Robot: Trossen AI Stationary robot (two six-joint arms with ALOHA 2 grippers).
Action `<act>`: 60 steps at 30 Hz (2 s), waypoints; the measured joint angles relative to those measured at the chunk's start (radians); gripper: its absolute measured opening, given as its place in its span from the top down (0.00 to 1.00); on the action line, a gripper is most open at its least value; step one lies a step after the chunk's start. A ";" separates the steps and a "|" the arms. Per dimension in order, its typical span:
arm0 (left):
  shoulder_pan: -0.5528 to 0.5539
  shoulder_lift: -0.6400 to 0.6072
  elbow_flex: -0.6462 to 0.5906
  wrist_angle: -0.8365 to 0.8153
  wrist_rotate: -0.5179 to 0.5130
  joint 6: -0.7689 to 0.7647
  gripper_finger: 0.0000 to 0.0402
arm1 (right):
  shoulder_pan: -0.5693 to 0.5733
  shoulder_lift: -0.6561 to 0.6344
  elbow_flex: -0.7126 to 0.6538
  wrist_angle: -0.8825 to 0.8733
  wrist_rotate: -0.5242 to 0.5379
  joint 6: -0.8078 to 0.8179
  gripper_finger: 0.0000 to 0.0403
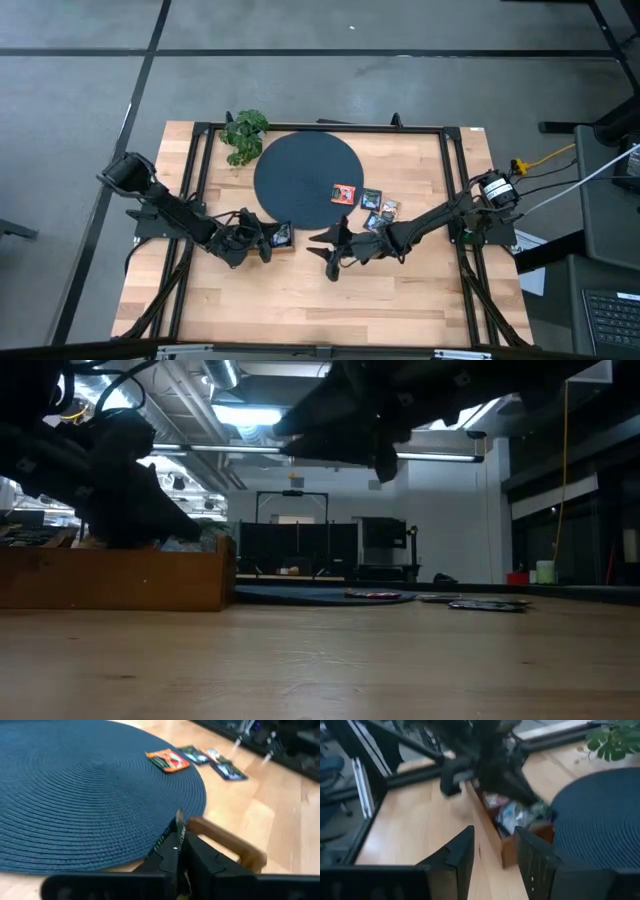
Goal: Pick & Place Tea
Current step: Put the purple tea bag into the right section of the wooden organizer
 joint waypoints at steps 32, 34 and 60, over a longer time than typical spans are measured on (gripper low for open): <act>-0.043 -0.093 0.039 0.194 0.162 0.346 0.64 | -0.030 -0.196 -0.077 -1.201 0.071 0.655 0.77; -0.026 -0.093 0.080 0.182 0.208 0.399 0.64 | -0.067 -0.193 -0.118 -1.173 0.059 0.674 0.80; 0.072 0.342 0.522 0.006 0.368 0.502 0.71 | -0.018 -0.110 -0.303 -0.357 -0.258 0.565 0.97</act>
